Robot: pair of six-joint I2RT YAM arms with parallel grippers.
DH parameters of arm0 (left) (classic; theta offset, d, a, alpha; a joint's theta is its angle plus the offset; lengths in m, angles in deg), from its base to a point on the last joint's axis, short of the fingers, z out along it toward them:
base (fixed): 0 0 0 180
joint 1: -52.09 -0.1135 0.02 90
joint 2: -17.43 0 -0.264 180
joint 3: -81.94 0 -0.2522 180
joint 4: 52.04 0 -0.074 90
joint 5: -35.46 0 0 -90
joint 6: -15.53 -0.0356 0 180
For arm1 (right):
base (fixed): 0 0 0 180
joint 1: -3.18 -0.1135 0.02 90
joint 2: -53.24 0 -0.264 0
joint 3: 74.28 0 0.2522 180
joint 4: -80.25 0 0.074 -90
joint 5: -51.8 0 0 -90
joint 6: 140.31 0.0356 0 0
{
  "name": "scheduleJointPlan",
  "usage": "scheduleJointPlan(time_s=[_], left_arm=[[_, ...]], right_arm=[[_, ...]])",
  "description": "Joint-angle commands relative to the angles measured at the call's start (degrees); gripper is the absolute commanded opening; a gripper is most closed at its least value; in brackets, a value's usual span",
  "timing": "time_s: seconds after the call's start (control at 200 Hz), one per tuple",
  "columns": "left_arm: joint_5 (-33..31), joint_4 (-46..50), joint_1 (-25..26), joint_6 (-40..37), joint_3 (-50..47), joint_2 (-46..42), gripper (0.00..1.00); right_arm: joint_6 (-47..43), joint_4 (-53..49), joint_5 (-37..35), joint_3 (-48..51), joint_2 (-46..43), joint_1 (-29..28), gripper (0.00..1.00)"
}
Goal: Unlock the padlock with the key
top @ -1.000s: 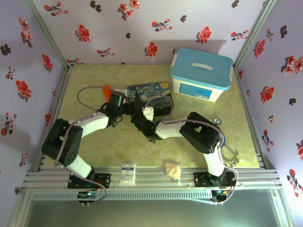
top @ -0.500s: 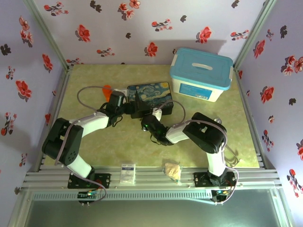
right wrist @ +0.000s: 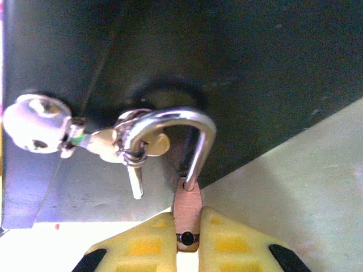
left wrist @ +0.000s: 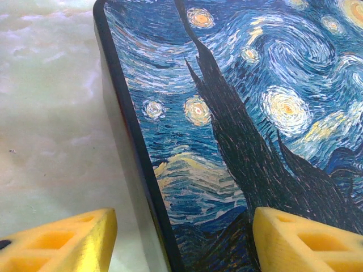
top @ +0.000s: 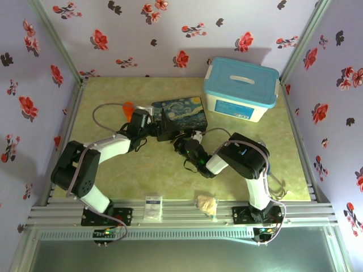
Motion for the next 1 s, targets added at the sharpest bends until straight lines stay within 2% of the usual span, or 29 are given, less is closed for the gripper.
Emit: scheduleJointPlan(time_s=[0.0, 0.16, 0.195, 0.3, 0.54, 0.85, 0.995], left_arm=[[-1.25, 6.79, -0.55, -1.01, -1.65, 2.76, 0.63], [-1.27, 6.51, -0.56, -1.12, -1.72, 3.2, 0.62], [-1.26, 6.56, -0.56, -1.22, -1.74, 3.2, 0.62], [-1.27, 6.7, -0.56, -1.41, -1.73, 2.95, 0.62], [-1.26, 6.6, -0.53, -1.62, -1.74, 2.94, 0.62], [-1.27, 6.67, -0.58, -1.86, -2.05, 2.76, 0.61], [-1.27, 6.76, -0.6, -1.84, -1.79, 2.85, 0.61]], right_arm=[[5.69, 6.38, -1.47, 1.76, 1.35, 1.39, 0.0], [18.0, 20.57, -0.23, 2.02, 9.96, 1.93, 0.0], [20.39, 20.95, 0.21, 1.83, 11.06, 2.02, 0.0], [16.97, 20.78, -1.31, 2.98, 9.67, 1.62, 0.0], [20.91, 20.82, -3.41, 5.81, 8.58, 3.44, 0.0], [19.31, 20.87, -3.98, 9.05, 4.64, 5.7, 0.0], [17.28, 20.83, -2.07, 9.95, 2.96, 6.47, 0.0]])
